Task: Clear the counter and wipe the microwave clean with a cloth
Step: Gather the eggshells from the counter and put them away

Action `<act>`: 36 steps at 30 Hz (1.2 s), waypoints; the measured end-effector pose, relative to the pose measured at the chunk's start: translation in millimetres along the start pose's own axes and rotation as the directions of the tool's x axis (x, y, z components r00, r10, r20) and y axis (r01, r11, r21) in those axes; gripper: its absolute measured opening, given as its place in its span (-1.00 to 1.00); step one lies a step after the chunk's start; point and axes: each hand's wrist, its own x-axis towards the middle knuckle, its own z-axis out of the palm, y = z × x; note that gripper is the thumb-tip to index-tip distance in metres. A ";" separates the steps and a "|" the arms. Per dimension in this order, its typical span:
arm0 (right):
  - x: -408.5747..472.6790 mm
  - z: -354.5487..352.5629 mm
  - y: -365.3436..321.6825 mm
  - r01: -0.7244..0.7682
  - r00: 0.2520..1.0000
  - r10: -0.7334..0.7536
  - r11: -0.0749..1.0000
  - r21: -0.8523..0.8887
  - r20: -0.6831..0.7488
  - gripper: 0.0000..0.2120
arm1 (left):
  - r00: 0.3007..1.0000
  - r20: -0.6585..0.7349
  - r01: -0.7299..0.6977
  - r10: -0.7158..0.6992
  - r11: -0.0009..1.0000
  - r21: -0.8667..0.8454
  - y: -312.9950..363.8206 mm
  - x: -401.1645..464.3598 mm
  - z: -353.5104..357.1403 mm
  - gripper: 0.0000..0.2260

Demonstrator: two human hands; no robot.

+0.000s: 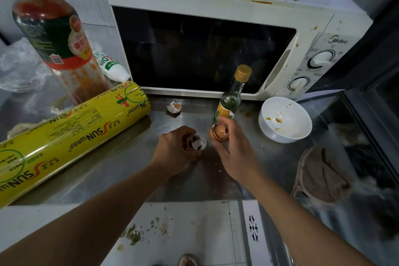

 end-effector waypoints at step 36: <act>8.7 7.9 3.8 0.038 0.999 -0.038 0.999 -0.023 0.007 -0.71 | 0.996 -0.006 -0.084 0.084 0.993 -0.084 -4.6 3.6 4.4 -0.57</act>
